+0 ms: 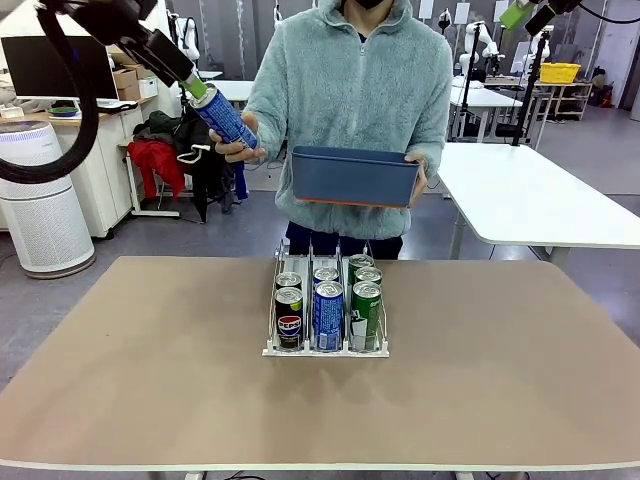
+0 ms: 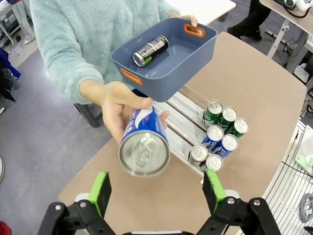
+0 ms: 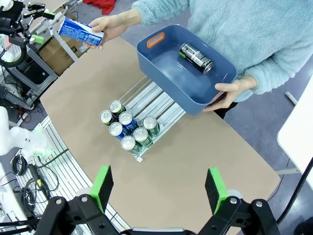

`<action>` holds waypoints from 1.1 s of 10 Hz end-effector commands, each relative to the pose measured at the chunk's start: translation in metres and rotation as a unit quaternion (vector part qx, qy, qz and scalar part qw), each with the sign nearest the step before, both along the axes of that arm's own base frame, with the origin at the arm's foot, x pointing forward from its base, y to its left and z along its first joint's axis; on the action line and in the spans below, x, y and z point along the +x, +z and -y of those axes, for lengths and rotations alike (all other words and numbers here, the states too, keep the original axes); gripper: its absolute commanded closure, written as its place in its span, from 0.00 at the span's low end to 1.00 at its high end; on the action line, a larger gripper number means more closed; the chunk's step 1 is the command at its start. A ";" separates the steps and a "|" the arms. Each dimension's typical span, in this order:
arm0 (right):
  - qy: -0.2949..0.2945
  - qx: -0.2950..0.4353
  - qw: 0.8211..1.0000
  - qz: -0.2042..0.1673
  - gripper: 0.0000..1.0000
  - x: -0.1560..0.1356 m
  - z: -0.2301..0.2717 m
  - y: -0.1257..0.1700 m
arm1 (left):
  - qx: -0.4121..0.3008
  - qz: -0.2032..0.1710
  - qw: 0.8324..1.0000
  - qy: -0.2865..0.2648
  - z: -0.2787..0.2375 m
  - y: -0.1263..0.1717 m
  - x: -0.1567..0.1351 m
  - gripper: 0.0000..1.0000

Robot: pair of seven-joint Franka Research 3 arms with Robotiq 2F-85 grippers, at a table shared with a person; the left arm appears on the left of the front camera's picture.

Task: Fill the beverage cans into the dispenser.
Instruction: Pick up the Ionic drink handed by the human.

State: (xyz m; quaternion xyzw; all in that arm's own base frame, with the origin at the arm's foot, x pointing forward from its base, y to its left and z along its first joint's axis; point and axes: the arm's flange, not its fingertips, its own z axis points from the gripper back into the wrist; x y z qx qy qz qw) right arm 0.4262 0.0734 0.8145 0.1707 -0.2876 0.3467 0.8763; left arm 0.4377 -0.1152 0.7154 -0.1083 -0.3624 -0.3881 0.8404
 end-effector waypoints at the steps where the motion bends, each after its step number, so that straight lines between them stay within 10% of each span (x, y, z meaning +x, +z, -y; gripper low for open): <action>1: 0.002 0.002 1.000 0.000 0.00 -0.002 0.001 0.000 | 0.005 0.013 1.000 0.009 0.006 -0.001 0.012 0.00; 11: 0.002 0.002 1.000 0.000 0.00 -0.002 0.001 0.000 | 0.003 0.020 1.000 0.002 0.015 -0.038 0.041 0.00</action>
